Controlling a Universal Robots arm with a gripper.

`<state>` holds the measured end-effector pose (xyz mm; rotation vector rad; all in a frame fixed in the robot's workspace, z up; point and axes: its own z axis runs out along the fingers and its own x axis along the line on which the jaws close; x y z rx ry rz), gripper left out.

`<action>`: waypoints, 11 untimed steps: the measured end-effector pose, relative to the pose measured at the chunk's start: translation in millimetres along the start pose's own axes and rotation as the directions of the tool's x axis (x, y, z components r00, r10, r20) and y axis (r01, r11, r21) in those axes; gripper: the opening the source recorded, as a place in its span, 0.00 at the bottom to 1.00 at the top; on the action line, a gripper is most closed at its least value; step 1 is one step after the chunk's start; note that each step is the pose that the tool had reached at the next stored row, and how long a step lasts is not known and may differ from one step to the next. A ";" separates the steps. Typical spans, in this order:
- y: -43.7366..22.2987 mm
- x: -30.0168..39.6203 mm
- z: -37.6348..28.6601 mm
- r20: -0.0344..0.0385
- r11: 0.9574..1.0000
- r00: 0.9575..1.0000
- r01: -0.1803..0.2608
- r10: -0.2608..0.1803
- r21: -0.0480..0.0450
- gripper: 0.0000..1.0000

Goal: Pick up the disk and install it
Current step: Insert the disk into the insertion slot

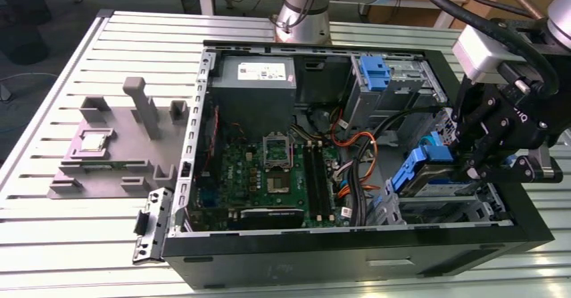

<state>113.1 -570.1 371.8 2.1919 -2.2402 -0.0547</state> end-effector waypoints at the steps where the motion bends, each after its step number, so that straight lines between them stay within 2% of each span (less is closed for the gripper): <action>1: 0.0 0.0 0.0 0.000 1.000 1.000 0.000 0.000 0.000 0.35; 11: -0.1 0.1 1.6 0.000 1.000 1.000 0.000 0.000 0.000 0.35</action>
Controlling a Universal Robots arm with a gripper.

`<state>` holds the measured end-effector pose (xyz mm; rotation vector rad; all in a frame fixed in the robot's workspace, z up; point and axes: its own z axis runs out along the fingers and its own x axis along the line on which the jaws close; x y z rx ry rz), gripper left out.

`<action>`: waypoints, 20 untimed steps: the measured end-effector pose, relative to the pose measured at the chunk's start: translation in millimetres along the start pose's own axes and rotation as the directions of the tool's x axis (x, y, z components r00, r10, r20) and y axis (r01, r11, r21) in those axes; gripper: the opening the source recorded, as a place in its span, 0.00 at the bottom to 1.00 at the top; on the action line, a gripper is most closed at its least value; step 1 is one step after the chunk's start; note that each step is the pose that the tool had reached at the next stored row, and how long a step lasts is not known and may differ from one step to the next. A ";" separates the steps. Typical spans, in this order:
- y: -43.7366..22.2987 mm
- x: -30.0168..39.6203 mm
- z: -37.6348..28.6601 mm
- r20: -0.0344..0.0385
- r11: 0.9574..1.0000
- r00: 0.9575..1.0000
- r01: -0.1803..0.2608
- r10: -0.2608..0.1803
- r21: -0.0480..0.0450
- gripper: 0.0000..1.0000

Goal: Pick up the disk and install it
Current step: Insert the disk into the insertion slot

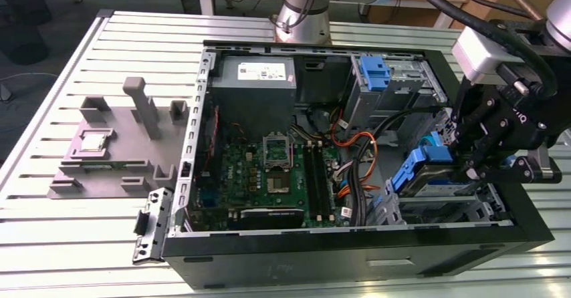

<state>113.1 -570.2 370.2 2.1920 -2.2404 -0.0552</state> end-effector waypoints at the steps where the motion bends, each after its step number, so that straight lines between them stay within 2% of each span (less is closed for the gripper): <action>1: 0.0 0.0 0.6 -0.001 1.000 1.000 0.000 0.000 0.000 0.35; 10: 0.0 0.0 0.7 -0.001 1.000 1.000 0.000 0.000 0.000 0.36; 11: 0.0 0.0 0.7 -0.001 1.000 1.000 0.000 0.000 0.000 0.42; 16: 0.0 0.0 0.8 -0.001 1.000 1.000 0.000 0.000 0.000 0.42; 20: 1.1 0.1 3.7 -0.001 1.000 1.000 0.000 0.000 0.007 0.42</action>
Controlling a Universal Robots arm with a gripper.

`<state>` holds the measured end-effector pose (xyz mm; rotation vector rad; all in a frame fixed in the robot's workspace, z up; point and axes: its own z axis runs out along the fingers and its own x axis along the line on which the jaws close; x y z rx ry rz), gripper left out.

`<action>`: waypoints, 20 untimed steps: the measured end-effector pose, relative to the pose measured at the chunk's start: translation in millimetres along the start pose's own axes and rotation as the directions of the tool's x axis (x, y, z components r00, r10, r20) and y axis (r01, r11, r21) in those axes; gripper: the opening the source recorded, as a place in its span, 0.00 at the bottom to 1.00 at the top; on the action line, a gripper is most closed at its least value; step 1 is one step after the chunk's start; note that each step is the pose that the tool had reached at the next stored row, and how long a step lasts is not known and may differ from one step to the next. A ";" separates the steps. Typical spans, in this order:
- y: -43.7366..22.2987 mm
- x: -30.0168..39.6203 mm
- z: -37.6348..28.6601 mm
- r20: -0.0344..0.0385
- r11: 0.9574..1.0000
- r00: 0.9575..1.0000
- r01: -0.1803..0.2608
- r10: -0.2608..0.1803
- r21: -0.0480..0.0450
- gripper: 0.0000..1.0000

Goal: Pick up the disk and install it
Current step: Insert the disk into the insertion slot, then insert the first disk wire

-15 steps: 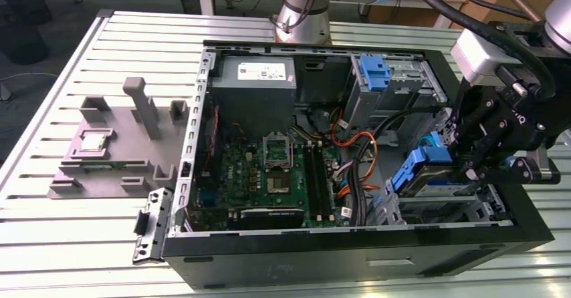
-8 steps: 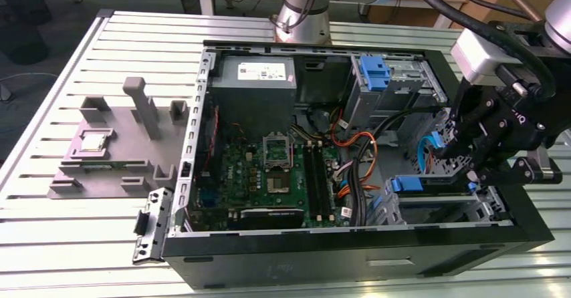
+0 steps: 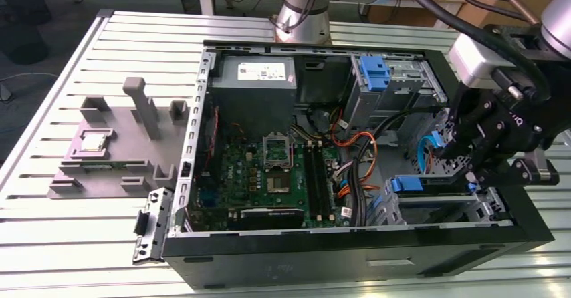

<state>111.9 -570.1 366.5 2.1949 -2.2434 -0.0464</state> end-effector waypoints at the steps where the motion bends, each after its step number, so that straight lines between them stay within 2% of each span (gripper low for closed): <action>1: 0.8 0.1 1.2 0.000 1.000 1.000 0.000 0.000 0.004 0.42; 3: 2.7 0.1 3.8 0.000 1.000 1.000 0.000 0.000 0.012 0.42; 6: 4.1 0.1 6.8 0.000 1.000 1.000 0.001 -0.001 0.018 0.42; 12: 4.4 0.1 10.0 0.000 1.000 1.000 0.001 -0.001 0.019 0.42; 20: 4.5 0.1 10.4 0.000 1.000 1.000 0.001 -0.001 0.021 0.42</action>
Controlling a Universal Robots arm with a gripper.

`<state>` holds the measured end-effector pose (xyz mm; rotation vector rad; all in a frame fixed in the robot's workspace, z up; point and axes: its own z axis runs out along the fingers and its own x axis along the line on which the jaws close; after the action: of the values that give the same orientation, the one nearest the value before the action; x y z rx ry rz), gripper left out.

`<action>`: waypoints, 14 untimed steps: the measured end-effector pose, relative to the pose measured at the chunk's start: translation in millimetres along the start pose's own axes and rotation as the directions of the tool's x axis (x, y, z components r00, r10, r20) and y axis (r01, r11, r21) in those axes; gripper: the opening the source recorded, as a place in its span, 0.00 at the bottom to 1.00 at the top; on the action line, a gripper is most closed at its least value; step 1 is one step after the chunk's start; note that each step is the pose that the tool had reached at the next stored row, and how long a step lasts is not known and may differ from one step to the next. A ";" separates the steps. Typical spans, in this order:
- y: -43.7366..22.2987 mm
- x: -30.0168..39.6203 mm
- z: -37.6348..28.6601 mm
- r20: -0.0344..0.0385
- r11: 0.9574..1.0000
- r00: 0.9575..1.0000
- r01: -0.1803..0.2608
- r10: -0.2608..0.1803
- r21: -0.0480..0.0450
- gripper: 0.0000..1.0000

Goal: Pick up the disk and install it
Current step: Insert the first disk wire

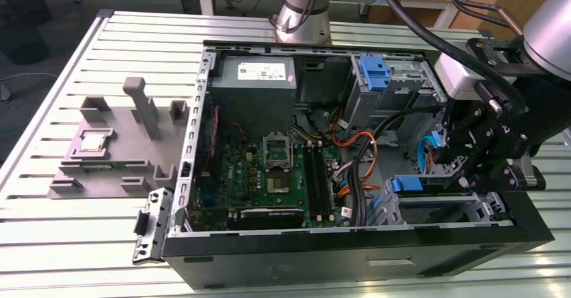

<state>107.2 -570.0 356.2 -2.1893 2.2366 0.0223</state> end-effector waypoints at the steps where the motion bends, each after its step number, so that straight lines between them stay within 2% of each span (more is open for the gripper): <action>1: 0.0 0.0 0.0 0.000 1.000 1.000 0.000 0.000 0.000 0.42; 7: 0.0 0.0 -0.4 0.000 1.000 1.000 0.000 0.000 0.000 0.42; 14: 0.0 -0.2 -7.9 0.000 1.000 1.000 0.000 0.000 0.000 0.42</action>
<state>107.1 -569.9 364.1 -2.1891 2.2364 0.0226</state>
